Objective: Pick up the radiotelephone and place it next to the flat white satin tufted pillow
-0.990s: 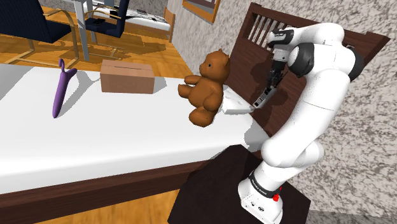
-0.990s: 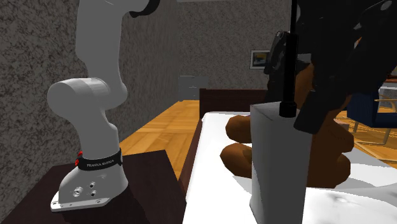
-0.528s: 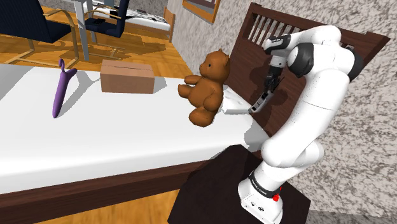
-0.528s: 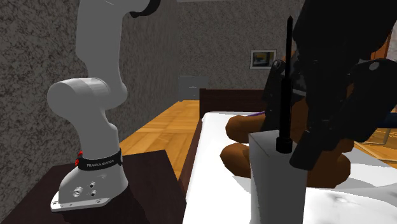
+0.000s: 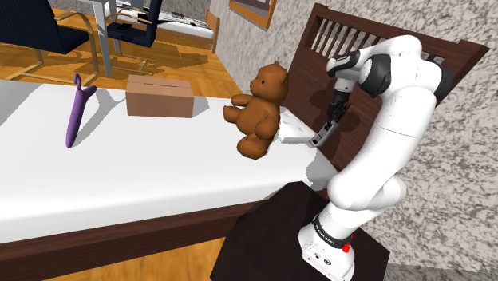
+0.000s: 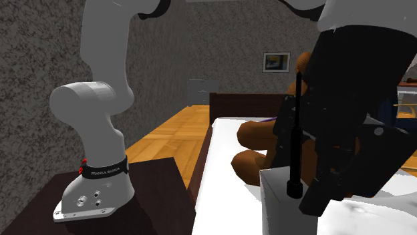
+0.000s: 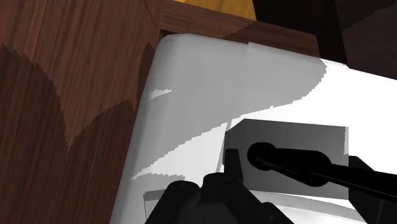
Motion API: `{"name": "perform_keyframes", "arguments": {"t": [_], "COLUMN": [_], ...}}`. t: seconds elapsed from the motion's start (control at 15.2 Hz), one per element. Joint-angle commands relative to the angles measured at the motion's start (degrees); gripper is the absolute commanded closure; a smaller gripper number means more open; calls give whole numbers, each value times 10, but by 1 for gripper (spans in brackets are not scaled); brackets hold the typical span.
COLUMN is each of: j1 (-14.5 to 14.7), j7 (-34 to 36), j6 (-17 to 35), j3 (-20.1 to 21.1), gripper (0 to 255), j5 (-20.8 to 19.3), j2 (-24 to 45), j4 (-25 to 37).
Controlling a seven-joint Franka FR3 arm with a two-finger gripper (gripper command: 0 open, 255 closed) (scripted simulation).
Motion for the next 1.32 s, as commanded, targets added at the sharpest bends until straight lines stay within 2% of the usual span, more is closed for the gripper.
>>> {"name": "perform_keyframes", "arguments": {"t": [0.0,0.79,1.25], "j1": [-1,-5,-5], "j7": [0,-2,-2], "j6": [15,97,97], "j3": [1,6,6], "gripper": [255,255,255], "j5": [2,17,17], "j2": [5,38,38], "j4": [-10,-62,-62]}}
